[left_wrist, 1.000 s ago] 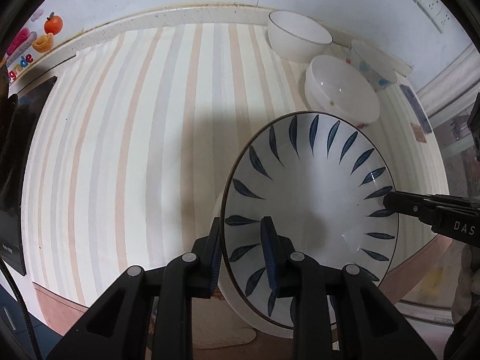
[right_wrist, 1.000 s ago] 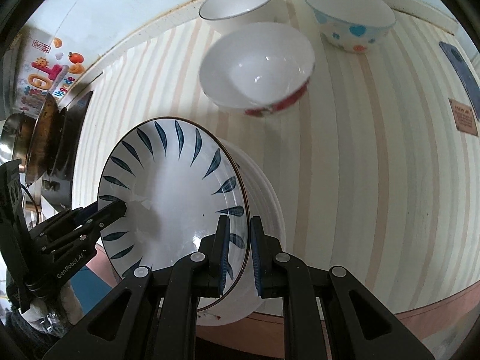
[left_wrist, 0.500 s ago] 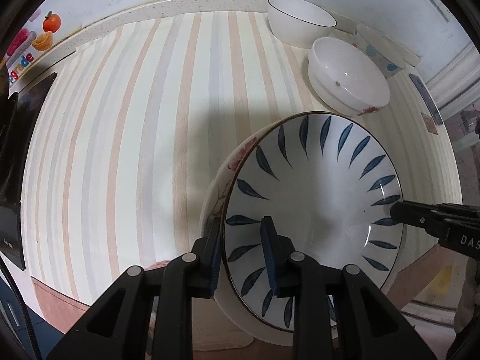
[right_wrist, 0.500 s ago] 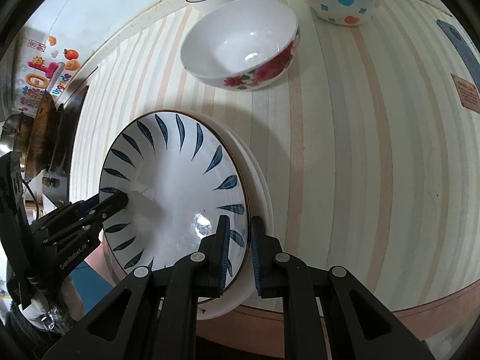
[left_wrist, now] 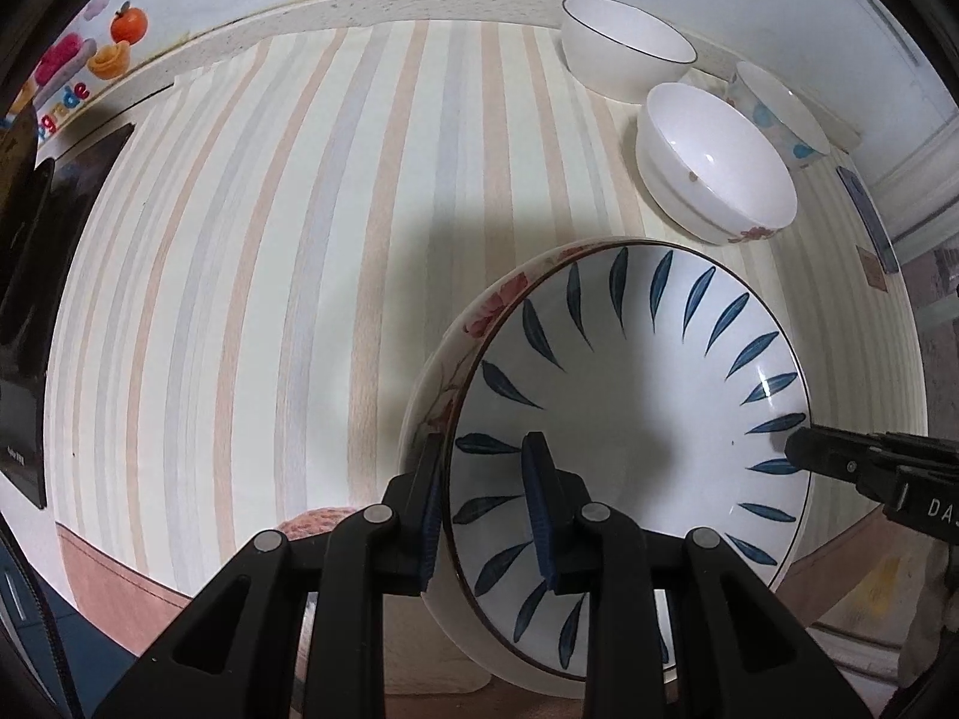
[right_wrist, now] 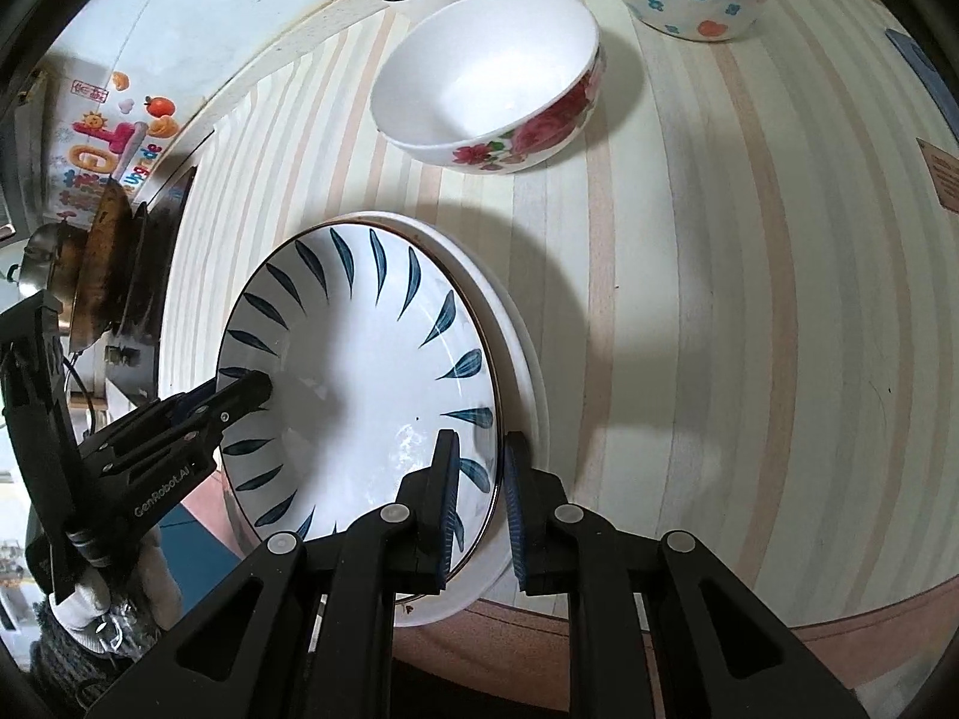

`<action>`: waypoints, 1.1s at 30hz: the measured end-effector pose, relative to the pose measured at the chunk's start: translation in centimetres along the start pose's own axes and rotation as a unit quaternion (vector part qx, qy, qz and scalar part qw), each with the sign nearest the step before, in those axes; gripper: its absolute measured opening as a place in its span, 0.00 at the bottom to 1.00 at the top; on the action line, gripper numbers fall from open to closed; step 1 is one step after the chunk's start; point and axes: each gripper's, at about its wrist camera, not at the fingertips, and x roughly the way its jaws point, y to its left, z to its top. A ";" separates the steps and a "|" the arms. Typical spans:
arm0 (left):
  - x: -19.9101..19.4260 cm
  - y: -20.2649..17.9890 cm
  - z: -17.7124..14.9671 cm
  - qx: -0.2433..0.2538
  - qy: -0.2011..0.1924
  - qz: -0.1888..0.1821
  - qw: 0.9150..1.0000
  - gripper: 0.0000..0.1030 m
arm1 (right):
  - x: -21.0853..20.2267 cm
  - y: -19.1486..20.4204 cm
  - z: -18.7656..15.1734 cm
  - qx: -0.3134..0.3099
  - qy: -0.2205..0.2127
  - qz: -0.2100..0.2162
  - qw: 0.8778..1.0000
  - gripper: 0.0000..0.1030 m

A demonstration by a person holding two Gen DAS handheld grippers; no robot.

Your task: Organize plates and bowls

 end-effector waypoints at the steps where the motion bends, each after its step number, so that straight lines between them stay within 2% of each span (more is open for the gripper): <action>1: 0.0 0.0 0.0 -0.002 -0.001 -0.001 1.000 0.22 | 0.0 -0.1 0.1 -0.003 0.001 0.001 1.000 0.17; 18: 0.1 0.5 -1.1 -0.013 0.011 -0.014 1.000 0.22 | -0.8 -0.6 0.2 0.016 0.001 0.000 1.000 0.18; 22: -1.3 0.6 -1.6 -0.012 -0.002 -0.011 1.000 0.22 | -1.7 -0.2 0.0 0.018 -0.009 -0.007 1.000 0.18; 26: -4.7 0.0 -2.7 -0.004 -0.028 -0.012 1.000 0.22 | -4.0 1.2 -1.1 0.012 -0.032 -0.028 0.999 0.19; 27: -5.7 -0.2 -3.0 0.000 -0.037 -0.012 0.999 0.22 | -4.8 1.7 -1.6 0.008 -0.038 -0.034 0.999 0.26; 29: -8.0 -0.5 -3.8 0.008 -0.056 -0.013 0.998 0.23 | -6.3 2.7 -2.9 0.006 -0.049 -0.044 0.998 0.47; 30: -9.3 -0.7 -4.3 0.011 -0.064 -0.016 0.998 0.23 | -7.2 3.3 -3.6 0.005 -0.055 -0.050 0.997 0.52; 31: -10.2 -1.1 -4.7 0.013 -0.069 -0.017 0.997 0.28 | -7.9 3.8 -4.2 0.002 -0.061 -0.053 0.997 0.57; 33: -12.1 -1.2 -5.3 0.017 -0.083 -0.020 0.996 0.31 | -9.9 4.9 -5.9 -0.003 -0.077 -0.059 0.995 0.58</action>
